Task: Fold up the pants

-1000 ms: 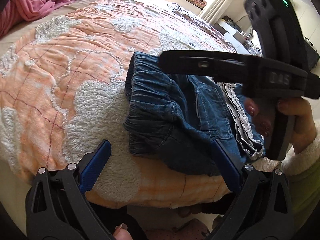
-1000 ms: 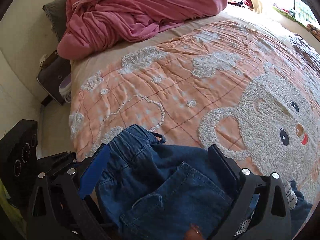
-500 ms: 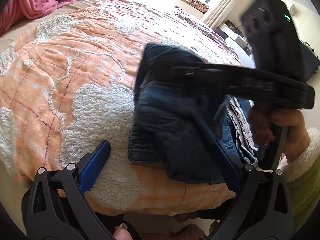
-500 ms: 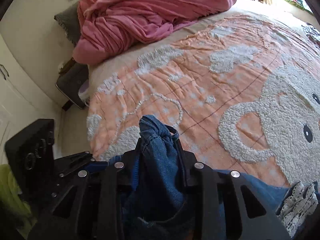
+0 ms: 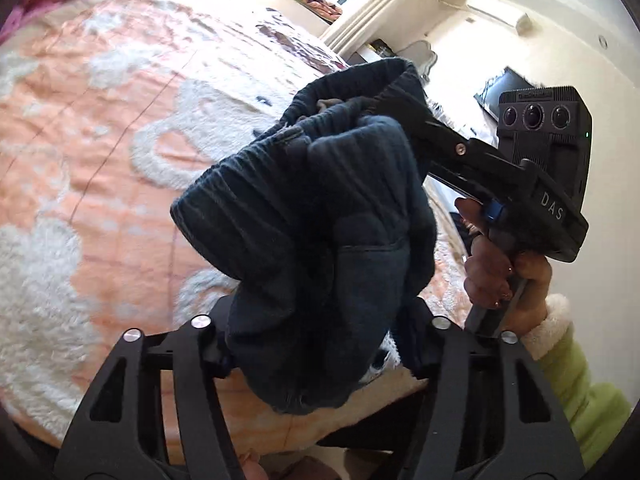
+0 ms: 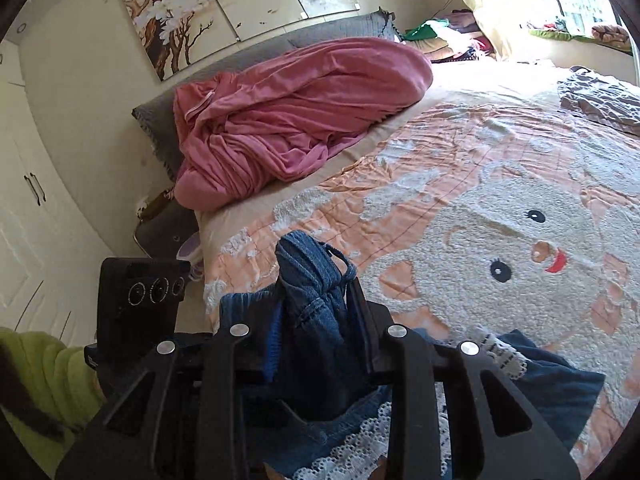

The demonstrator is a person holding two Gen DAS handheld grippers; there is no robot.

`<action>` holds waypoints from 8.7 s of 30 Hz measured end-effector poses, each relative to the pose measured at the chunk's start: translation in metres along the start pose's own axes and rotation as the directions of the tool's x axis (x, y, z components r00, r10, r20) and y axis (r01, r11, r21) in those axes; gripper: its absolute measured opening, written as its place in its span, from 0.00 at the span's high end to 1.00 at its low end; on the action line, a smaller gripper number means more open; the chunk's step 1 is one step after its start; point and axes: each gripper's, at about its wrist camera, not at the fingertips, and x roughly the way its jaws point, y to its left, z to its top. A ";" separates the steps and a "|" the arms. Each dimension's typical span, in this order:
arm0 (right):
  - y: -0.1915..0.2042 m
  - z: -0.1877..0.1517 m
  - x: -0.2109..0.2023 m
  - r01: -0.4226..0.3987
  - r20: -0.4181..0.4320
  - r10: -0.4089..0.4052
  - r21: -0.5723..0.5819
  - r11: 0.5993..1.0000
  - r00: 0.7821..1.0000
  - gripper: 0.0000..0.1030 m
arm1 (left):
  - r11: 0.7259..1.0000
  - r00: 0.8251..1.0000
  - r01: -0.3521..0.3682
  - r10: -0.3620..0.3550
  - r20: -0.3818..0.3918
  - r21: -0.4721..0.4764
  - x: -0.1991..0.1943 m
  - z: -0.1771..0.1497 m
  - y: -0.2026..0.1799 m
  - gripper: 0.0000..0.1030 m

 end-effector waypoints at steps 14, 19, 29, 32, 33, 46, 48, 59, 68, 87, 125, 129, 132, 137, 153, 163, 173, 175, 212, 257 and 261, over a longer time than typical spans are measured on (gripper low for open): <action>-0.093 -0.060 -0.067 0.137 0.061 -0.169 0.352 0.926 0.984 0.30 | 0.932 0.971 -0.241 0.233 0.061 0.271 0.066 -0.009 -0.091 0.60; -0.113 -0.084 -0.079 0.143 0.025 -0.183 0.526 0.839 0.983 0.19 | 0.896 0.959 -0.285 0.260 0.116 0.342 0.073 -0.020 -0.102 0.60; -0.112 -0.098 -0.062 0.112 -0.065 -0.091 0.564 0.818 0.994 0.09 | 0.693 0.938 -0.335 0.309 0.157 0.638 0.099 -0.086 -0.145 0.38; -0.113 -0.104 -0.051 0.148 -0.124 -0.093 0.573 0.806 0.988 0.09 | 0.702 0.947 -0.304 0.299 0.120 0.644 0.102 -0.092 -0.145 0.35; -0.112 -0.105 -0.048 0.154 -0.138 -0.091 0.570 0.807 0.986 0.09 | 0.697 0.945 -0.305 0.304 0.117 0.649 0.103 -0.095 -0.145 0.35; -0.080 -0.067 -0.046 0.107 -0.001 -0.113 0.342 0.933 0.994 0.56 | 0.745 0.941 -0.333 0.298 0.159 0.579 0.089 -0.080 -0.133 0.34; -0.096 -0.073 -0.036 0.140 -0.062 -0.125 0.386 0.912 0.990 0.56 | 0.765 0.945 -0.318 0.301 0.125 0.560 0.094 -0.077 -0.127 0.34; -0.110 -0.089 -0.032 0.285 -0.186 -0.230 0.372 0.884 0.955 0.45 | 0.815 0.960 -0.261 0.273 0.054 0.517 0.096 -0.073 -0.123 0.34; -0.102 -0.079 -0.058 0.283 -0.102 -0.264 0.358 0.890 0.959 0.35 | 0.878 0.971 -0.221 0.239 0.012 0.425 0.070 -0.055 -0.116 0.26; -0.045 -0.087 -0.114 0.259 0.061 -0.282 0.252 0.933 0.957 0.34 | 0.896 0.936 -0.352 0.327 0.133 0.272 -0.003 -0.018 -0.083 0.12; -0.001 -0.144 -0.071 0.409 -0.137 -0.405 0.000 0.913 0.904 0.90 | 0.872 0.909 -0.395 0.417 -0.016 0.288 0.074 0.010 -0.039 0.10; -0.012 -0.151 -0.057 0.418 -0.197 -0.406 0.022 0.908 0.892 0.90 | 0.869 0.907 -0.398 0.421 -0.016 0.295 0.079 0.009 -0.039 0.10; -0.014 -0.151 -0.058 0.412 -0.196 -0.399 0.031 0.910 0.896 0.90 | 0.867 0.904 -0.404 0.427 -0.019 0.293 0.082 0.008 -0.038 0.10; -0.012 -0.151 -0.061 0.405 -0.185 -0.394 0.027 0.914 0.900 0.89 | 0.858 0.897 -0.418 0.441 -0.012 0.298 0.080 0.007 -0.041 0.10; -0.027 -0.142 -0.103 0.430 -0.045 -0.428 0.150 0.890 0.903 0.49 | 0.851 0.905 -0.415 0.423 0.049 0.322 0.053 0.011 -0.071 0.10; -0.039 -0.141 -0.112 0.468 -0.024 -0.473 0.194 0.862 0.881 0.34 | 0.831 0.897 -0.433 0.434 0.081 0.350 0.051 0.012 -0.079 0.10; -0.065 -0.148 -0.122 0.514 -0.040 -0.531 0.322 0.795 0.846 0.27 | 0.826 0.891 -0.442 0.450 0.065 0.350 0.065 0.010 -0.064 0.09; -0.071 -0.150 -0.122 0.515 -0.053 -0.533 0.352 0.781 0.844 0.27 | 0.825 0.890 -0.443 0.452 0.060 0.350 0.068 0.009 -0.061 0.09; -0.099 -0.150 -0.067 0.516 -0.176 -0.486 0.348 0.783 0.856 0.55 | 0.910 0.928 -0.346 0.368 -0.058 0.229 0.096 0.001 -0.020 0.09; -0.077 -0.048 -0.031 0.499 0.060 -0.522 0.224 0.837 0.851 0.94 | 0.894 0.949 -0.312 0.311 0.055 0.323 0.090 0.072 -0.041 0.80; -0.081 -0.034 -0.018 0.505 0.051 -0.526 0.217 0.836 0.849 0.94 | 0.892 0.946 -0.321 0.318 0.064 0.317 0.097 0.085 -0.033 0.80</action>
